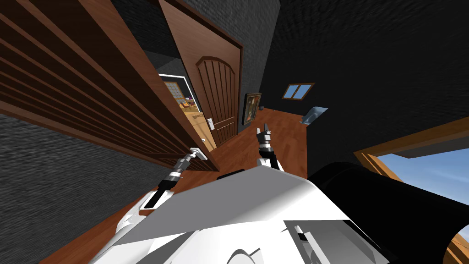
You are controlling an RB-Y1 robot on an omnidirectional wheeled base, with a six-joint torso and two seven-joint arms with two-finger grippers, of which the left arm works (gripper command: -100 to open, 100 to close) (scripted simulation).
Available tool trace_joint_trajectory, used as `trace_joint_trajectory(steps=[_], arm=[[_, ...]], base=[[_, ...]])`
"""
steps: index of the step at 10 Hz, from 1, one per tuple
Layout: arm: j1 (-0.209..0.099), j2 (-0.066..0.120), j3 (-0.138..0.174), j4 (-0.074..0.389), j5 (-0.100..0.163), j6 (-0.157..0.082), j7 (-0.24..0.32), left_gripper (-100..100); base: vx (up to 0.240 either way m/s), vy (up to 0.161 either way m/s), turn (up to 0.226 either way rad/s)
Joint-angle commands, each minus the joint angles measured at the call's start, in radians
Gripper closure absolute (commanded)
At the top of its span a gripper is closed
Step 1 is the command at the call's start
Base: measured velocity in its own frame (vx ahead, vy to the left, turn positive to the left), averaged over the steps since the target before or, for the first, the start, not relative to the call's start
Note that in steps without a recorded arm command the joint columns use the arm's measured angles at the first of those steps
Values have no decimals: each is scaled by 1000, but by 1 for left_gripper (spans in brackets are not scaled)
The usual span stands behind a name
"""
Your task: Pull the door open
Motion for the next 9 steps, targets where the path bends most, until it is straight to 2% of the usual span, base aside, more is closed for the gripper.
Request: trace_joint_trajectory(steps=[1,4,7,8,9], arm=[[8,8,-17,5,-5,-34,11,100],[15,24,-28,16,-9,-70,23,100],[24,44,-42,29,-13,-116,40,100],[21,48,-26,28,-7,-97,35,100],[21,54,-33,39,-10,-116,42,100]], base=[[-219,120,-172],[-188,116,-108],[-164,138,-141],[-78,66,-32],[-115,76,-131]])
